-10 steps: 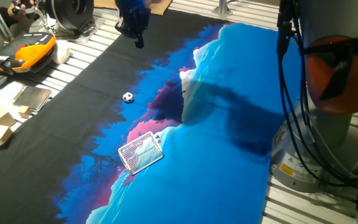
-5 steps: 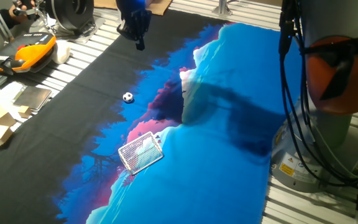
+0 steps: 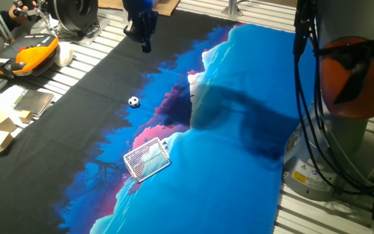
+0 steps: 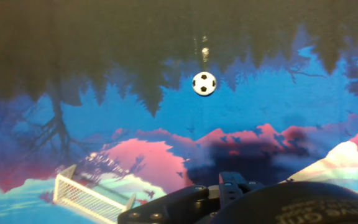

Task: Push the soccer ball into the goal

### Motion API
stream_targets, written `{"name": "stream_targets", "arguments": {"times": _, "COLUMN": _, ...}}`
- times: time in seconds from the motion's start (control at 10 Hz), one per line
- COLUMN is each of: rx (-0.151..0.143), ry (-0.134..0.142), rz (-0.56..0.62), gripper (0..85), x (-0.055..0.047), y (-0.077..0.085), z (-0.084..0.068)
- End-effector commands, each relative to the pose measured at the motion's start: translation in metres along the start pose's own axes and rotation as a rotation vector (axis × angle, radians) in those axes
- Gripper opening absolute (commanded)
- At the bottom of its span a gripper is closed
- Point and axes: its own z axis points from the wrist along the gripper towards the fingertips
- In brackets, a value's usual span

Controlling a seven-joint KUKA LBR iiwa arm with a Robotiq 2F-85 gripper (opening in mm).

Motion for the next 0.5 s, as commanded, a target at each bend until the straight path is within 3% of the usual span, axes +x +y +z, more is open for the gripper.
{"name": "stream_targets", "arguments": {"times": 0.0, "rx": -0.012, "ry": -0.003, "rz": -0.004, "gripper": 0.0, "x": -0.0001, "y": 0.0003, "z": -0.0002}}
{"name": "stream_targets", "arguments": {"times": 0.2, "rx": -0.024, "ry": -0.016, "rz": 0.029, "gripper": 0.0, "x": -0.0001, "y": 0.0003, "z": -0.0002}}
{"name": "stream_targets", "arguments": {"times": 0.4, "rx": -0.015, "ry": -0.036, "rz": 0.081, "gripper": 0.0, "x": -0.0001, "y": 0.0003, "z": -0.0002}}
